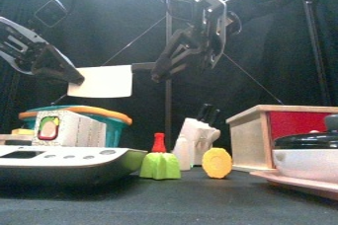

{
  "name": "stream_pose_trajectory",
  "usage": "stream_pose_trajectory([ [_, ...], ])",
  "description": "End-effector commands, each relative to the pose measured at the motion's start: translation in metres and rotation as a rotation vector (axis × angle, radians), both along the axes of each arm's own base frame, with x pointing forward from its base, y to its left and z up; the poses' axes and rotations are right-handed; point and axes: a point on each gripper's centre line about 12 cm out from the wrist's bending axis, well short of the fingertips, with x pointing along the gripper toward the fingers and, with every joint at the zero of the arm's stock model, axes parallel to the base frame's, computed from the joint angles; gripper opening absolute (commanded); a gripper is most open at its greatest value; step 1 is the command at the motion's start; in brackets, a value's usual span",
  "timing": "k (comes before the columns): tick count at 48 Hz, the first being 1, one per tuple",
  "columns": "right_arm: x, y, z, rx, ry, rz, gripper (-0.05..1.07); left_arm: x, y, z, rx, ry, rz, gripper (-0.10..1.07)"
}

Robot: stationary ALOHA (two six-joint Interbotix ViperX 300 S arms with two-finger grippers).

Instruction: Cut sushi piece

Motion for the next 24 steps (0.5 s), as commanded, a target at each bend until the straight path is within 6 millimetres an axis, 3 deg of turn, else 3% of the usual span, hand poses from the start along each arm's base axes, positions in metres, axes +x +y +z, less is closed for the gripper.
stream_pose_trajectory([
  [1,0.007,0.004,0.022,0.012,-0.058,0.004,0.33,0.005,-0.001,0.010,-0.001,-0.036,-0.006,0.26],
  [24,0.008,0.008,0.009,0.017,-0.020,0.005,0.33,-0.004,-0.025,-0.002,-0.086,0.009,-0.055,0.26],
])
